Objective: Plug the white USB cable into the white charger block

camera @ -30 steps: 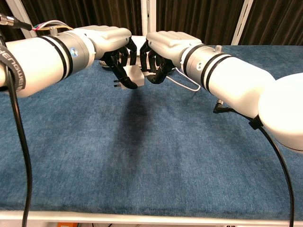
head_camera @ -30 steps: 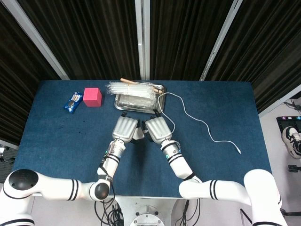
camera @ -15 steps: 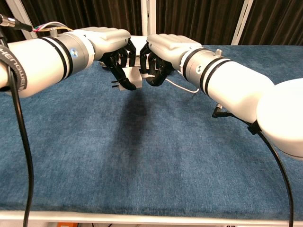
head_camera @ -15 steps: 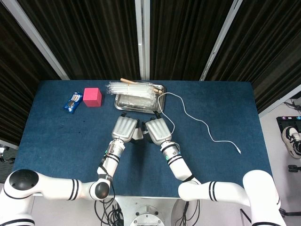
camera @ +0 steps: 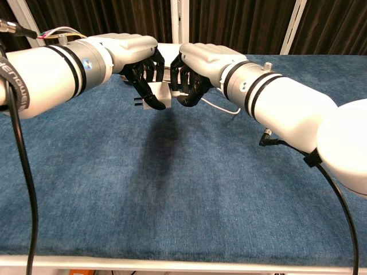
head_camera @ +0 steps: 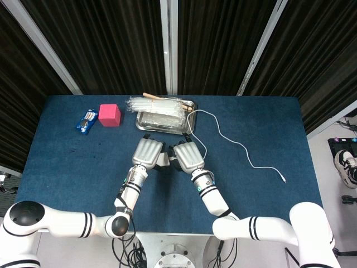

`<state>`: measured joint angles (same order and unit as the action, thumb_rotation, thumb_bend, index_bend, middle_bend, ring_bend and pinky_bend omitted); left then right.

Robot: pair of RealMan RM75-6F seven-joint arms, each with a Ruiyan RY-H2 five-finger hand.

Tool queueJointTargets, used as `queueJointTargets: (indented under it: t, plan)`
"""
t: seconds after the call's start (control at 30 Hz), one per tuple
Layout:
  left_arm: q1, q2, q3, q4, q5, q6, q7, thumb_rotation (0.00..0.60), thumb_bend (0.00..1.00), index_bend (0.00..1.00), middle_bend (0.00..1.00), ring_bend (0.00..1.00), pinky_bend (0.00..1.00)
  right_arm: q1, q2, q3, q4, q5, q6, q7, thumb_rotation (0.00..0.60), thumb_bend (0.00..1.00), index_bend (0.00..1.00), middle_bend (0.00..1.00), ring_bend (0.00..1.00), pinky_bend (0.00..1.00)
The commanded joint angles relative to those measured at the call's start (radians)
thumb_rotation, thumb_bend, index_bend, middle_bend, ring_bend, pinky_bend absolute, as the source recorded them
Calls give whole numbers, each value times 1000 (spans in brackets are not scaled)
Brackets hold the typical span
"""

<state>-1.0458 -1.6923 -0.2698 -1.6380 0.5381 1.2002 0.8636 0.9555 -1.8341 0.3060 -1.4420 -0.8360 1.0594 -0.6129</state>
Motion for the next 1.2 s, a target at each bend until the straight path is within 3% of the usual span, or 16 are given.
queueJointTargets:
  t: [0.03,0.33,0.77,1.2]
  plan:
    - [1,2,3,-2,2,-1,0,484,200,523,525,407,183,-7,10,-2,-6,-5,4,5,600,291,462,482,336,82]
    - [-3,3,1,-8,1,-1,5,485,199,523,525,408,184,-18,23,-7,-4,-5,5,14,600,298,457,481,336,78]
    - [-15,-8,-2,-1,-5,2,19,482,200,523,524,407,183,-13,-1,0,18,-12,6,25,600,352,578,499,336,76]
    - [-18,-18,-3,13,-11,1,18,484,199,523,524,407,183,-12,-28,1,31,-17,12,26,600,361,590,499,340,76]
